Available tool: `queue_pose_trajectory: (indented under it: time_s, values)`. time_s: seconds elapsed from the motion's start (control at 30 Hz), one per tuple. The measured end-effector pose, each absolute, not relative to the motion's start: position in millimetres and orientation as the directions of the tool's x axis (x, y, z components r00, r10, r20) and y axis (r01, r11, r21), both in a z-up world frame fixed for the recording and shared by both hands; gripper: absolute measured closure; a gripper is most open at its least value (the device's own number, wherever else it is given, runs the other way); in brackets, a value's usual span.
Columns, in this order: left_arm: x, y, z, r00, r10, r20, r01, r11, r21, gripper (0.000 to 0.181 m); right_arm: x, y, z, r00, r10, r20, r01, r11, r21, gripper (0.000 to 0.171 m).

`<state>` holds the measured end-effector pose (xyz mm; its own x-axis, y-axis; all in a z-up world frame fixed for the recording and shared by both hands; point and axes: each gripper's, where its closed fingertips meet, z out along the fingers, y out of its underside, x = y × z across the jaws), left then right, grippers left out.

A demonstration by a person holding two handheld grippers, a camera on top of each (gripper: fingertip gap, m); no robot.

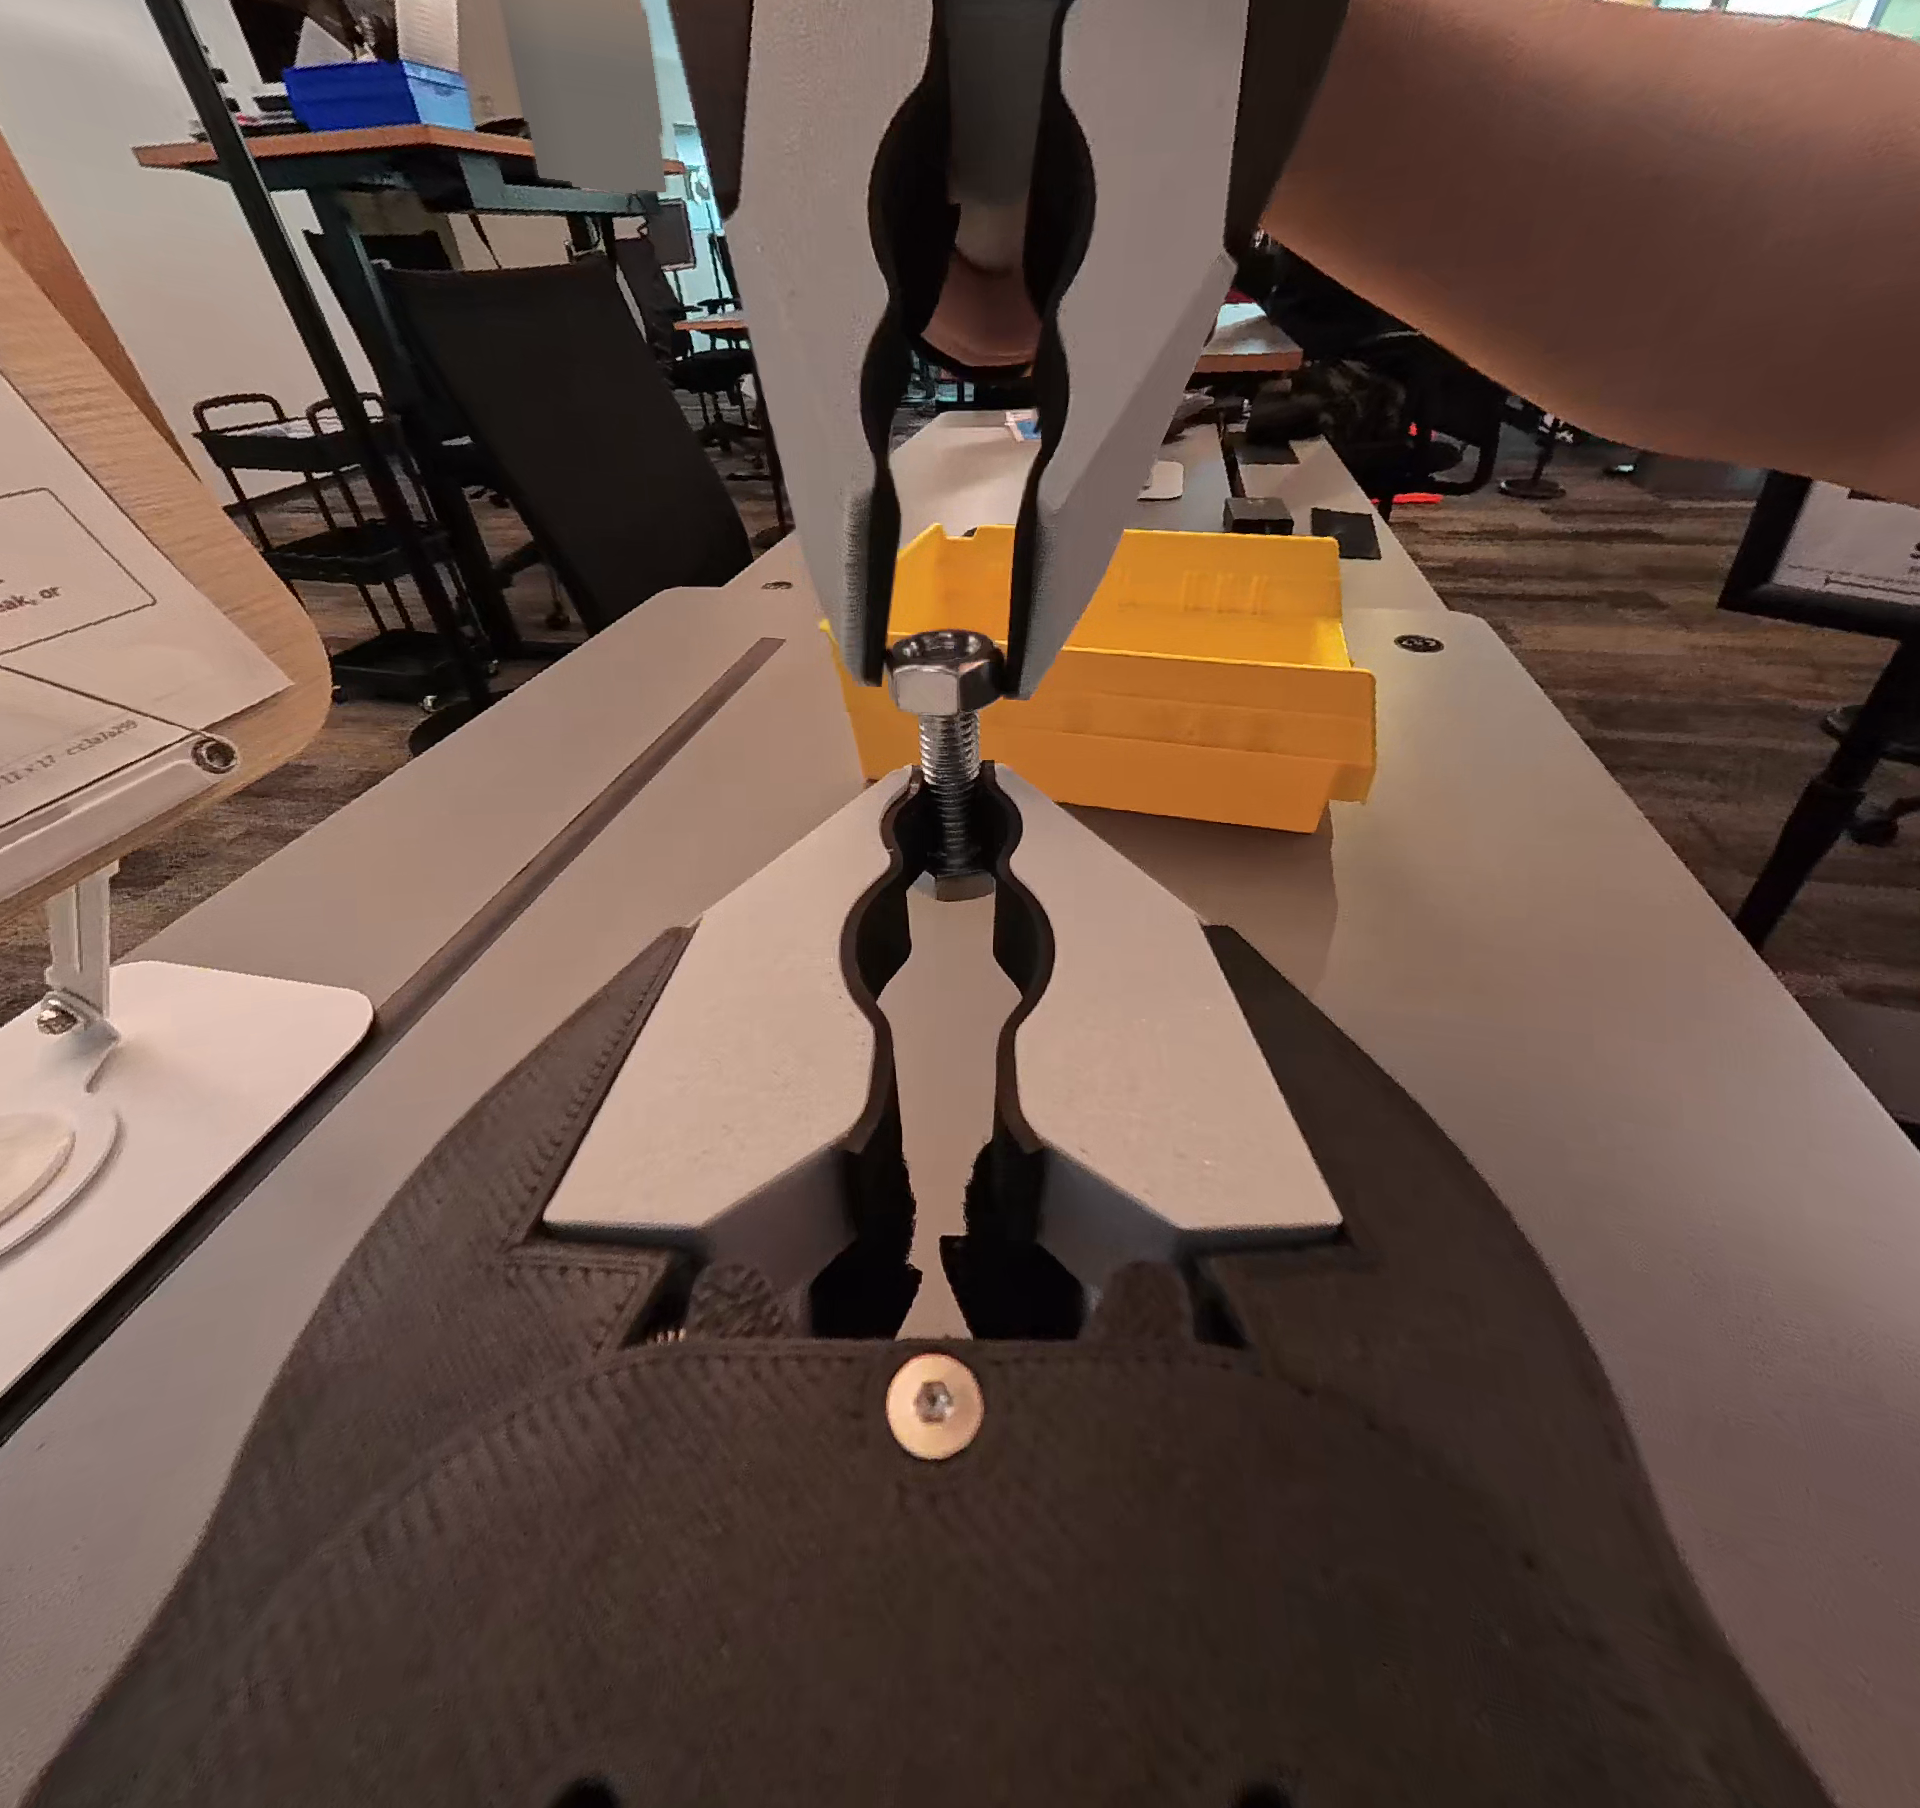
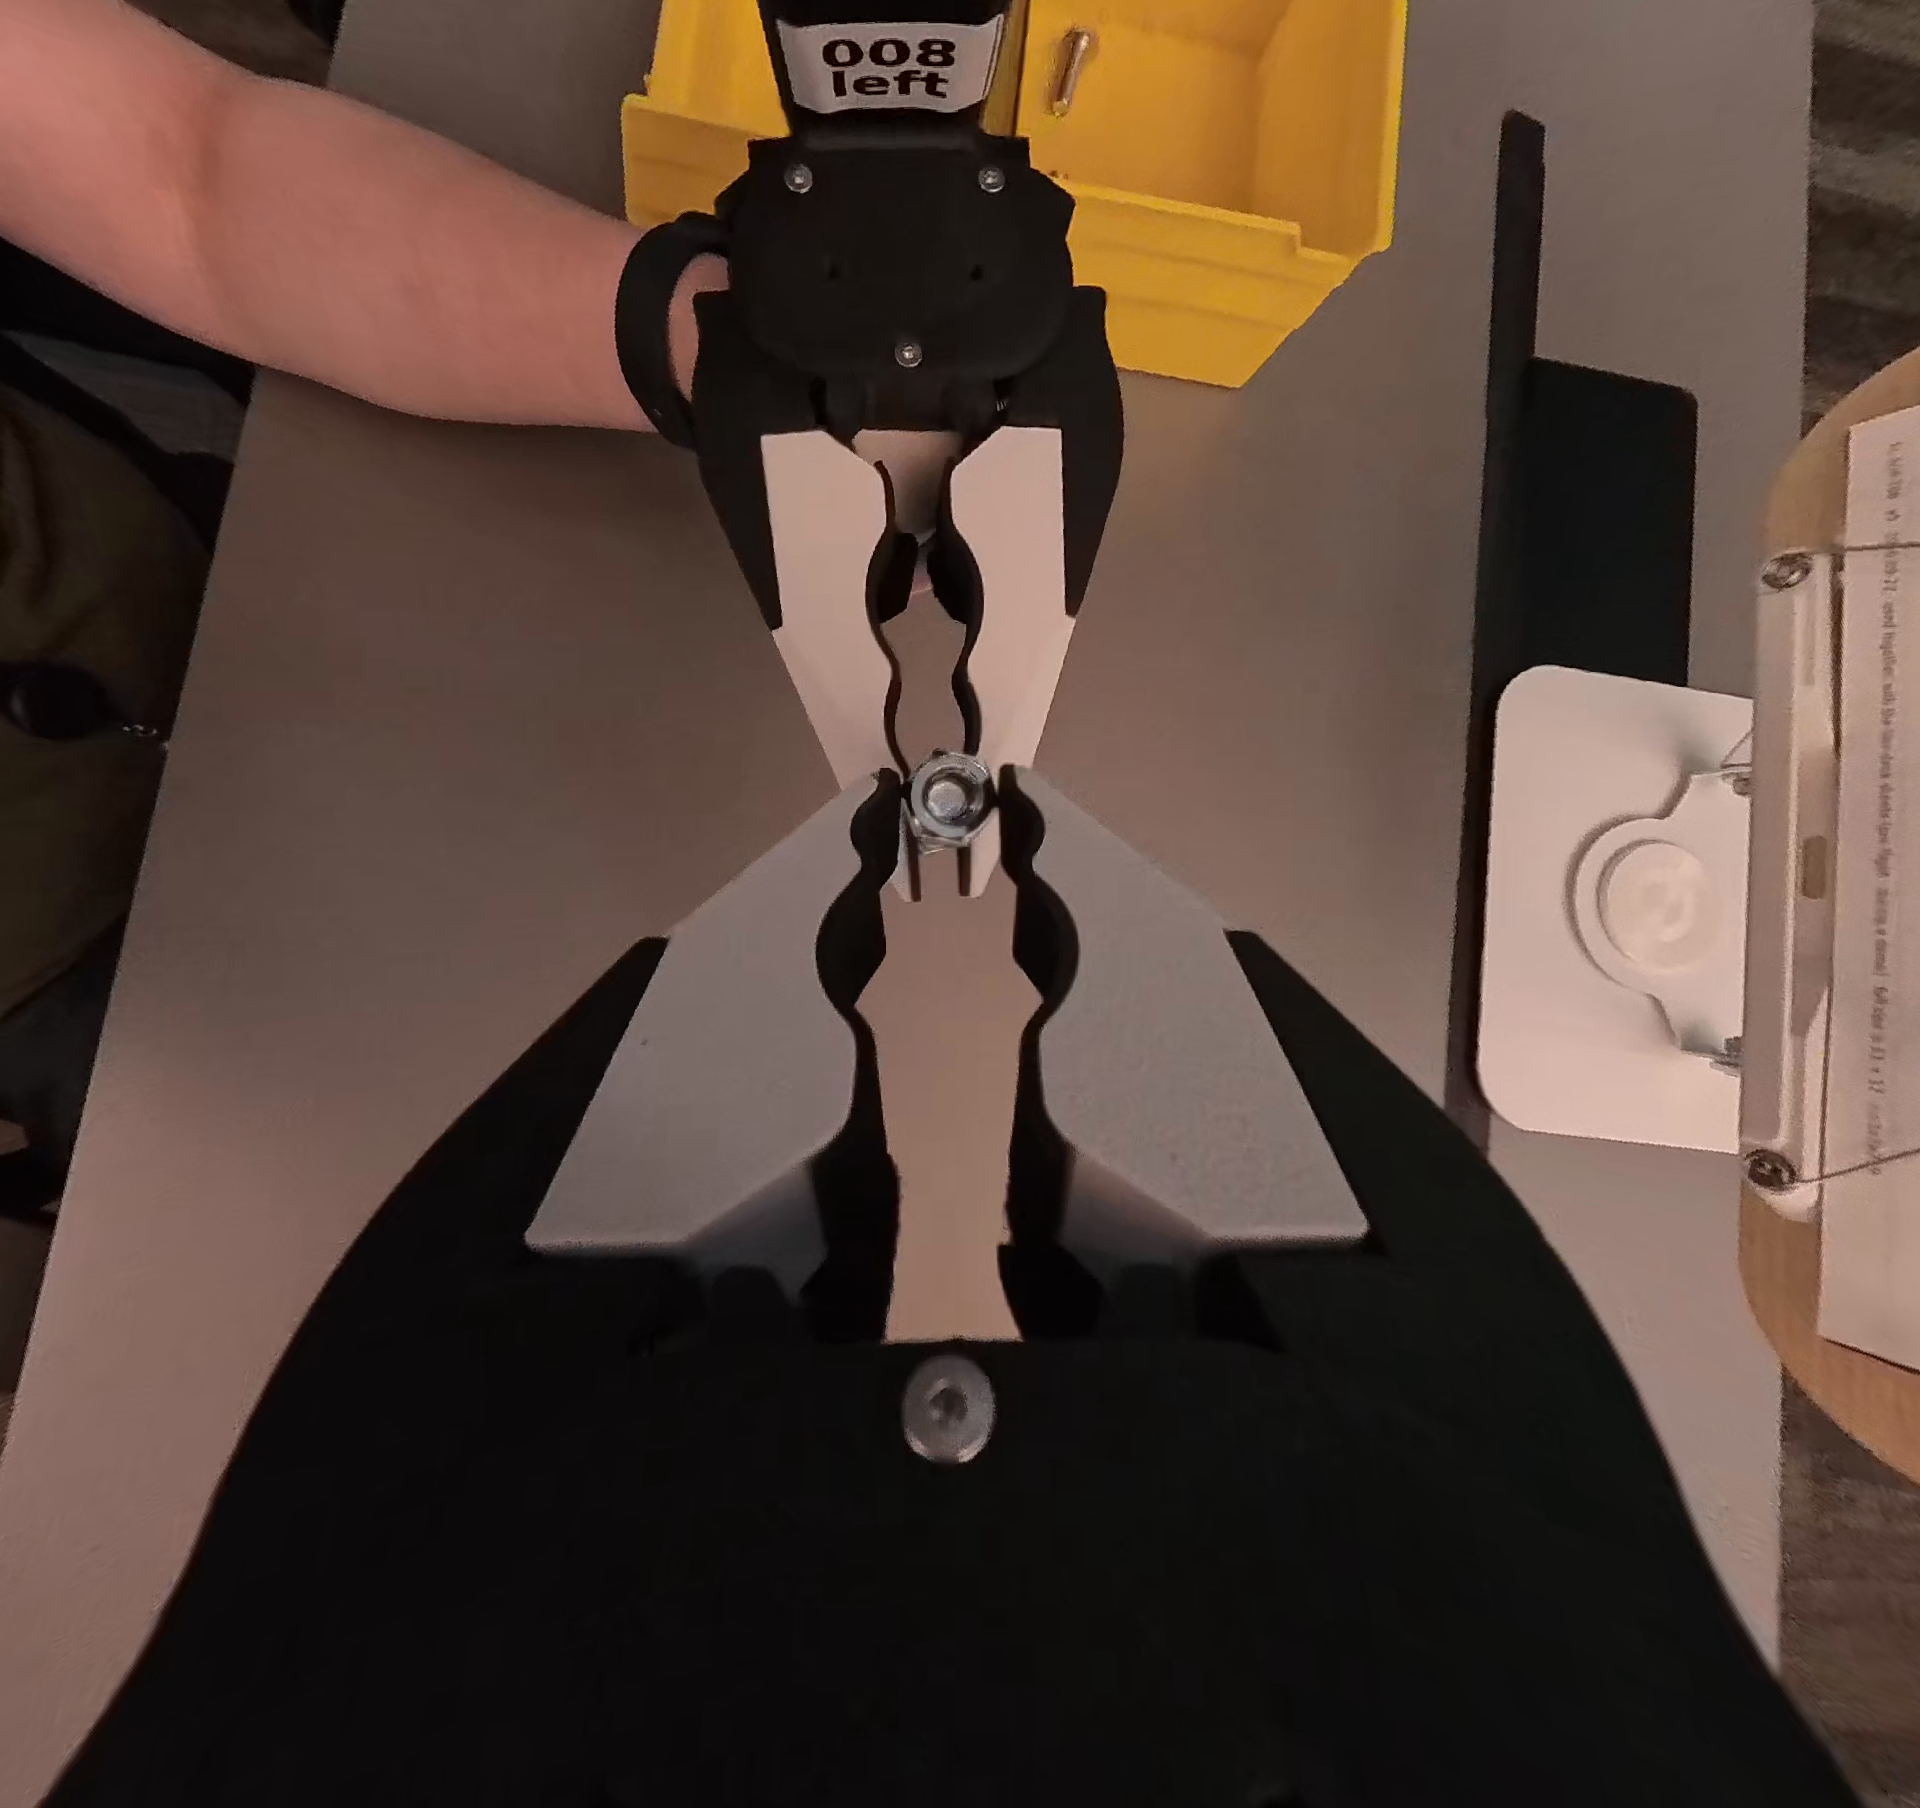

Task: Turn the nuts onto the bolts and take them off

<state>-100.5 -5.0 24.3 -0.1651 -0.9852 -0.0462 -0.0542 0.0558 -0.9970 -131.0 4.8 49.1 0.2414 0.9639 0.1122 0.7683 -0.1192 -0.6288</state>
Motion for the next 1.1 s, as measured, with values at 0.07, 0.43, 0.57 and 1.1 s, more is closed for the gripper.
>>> queue_pose_trajectory:
  time_s: [0.07, 0.43, 0.57, 1.1]
  values:
    - [-100.3, -3.3, 23.7, -0.154, -0.987, -0.045, -0.059, 0.055, -0.997, 0.174, -129.8, 6.9, 48.4, 0.277, 0.956, 0.092, 0.763, -0.161, -0.626, 0.152]
    - [-101.1, 44.4, 18.1, 0.162, -0.987, -0.006, -0.109, -0.012, -0.994, 0.174, -126.9, 53.6, 40.8, 0.81, 0.586, -0.014, 0.417, -0.593, -0.689, 0.153]
    - [-104.2, 37.8, 22.8, 0.094, -0.996, 0.006, -0.087, -0.015, -0.996, 0.174, -131.0, 47.4, 39.4, 0.708, 0.702, 0.073, 0.56, -0.496, -0.664, 0.14]
    - [-111.2, 4.6, 22.2, -0.137, -0.987, -0.084, -0.094, 0.098, -0.991, 0.174, -137.8, 12.1, 50.7, 0.239, 0.963, 0.123, 0.867, -0.155, -0.473, 0.149]
